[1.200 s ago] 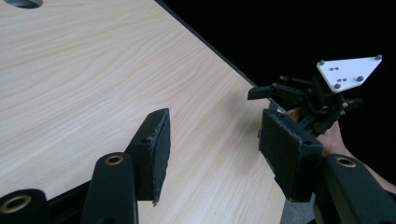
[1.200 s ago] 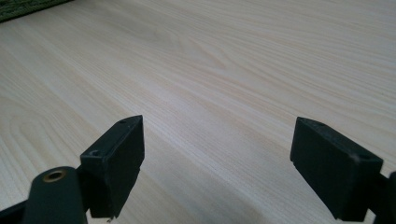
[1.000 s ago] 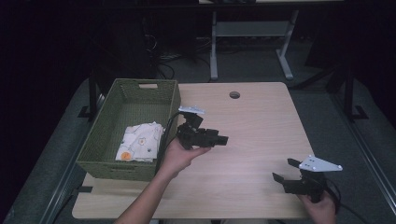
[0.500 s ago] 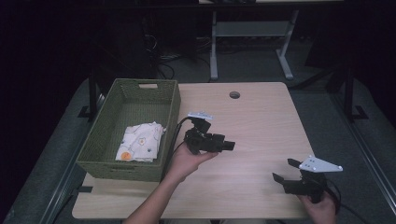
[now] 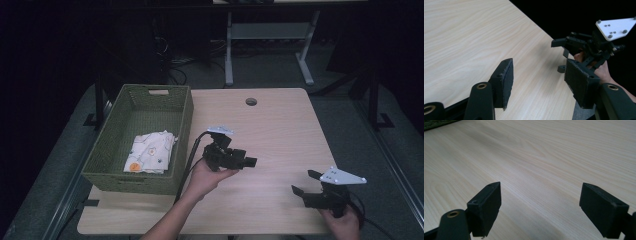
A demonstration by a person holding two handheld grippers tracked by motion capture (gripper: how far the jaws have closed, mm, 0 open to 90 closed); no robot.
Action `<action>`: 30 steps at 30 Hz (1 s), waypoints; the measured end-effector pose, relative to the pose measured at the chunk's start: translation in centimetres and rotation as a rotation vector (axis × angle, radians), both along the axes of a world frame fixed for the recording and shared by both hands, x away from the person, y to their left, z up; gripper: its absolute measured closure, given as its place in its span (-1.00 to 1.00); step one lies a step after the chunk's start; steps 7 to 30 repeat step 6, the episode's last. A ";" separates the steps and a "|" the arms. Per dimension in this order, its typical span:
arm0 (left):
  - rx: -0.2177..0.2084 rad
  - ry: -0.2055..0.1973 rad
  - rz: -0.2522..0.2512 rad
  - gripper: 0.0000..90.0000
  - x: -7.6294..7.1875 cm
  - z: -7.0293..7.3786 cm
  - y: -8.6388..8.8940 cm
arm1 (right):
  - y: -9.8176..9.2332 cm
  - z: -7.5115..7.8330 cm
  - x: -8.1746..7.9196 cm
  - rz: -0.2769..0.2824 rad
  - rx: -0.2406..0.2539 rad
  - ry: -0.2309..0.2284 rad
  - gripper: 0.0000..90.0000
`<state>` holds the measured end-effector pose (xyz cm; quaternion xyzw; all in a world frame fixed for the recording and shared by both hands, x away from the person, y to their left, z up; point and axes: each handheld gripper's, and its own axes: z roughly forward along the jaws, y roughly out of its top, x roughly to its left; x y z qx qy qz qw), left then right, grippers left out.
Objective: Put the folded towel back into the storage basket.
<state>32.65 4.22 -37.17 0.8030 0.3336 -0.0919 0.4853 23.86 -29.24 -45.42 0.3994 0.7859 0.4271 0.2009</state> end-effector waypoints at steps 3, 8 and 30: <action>0.001 -0.008 -0.005 -0.10 -0.2 -0.1 -0.2 | -0.1 0.0 0.0 -0.001 0.001 -0.001 -0.61; -0.001 -0.010 -0.019 -0.12 -0.4 -0.1 -0.3 | -0.1 0.0 0.0 -0.001 0.000 -0.003 -0.62; -0.001 -0.010 -0.019 -0.12 -0.4 -0.1 -0.3 | -0.1 0.0 0.0 -0.001 0.000 -0.003 -0.62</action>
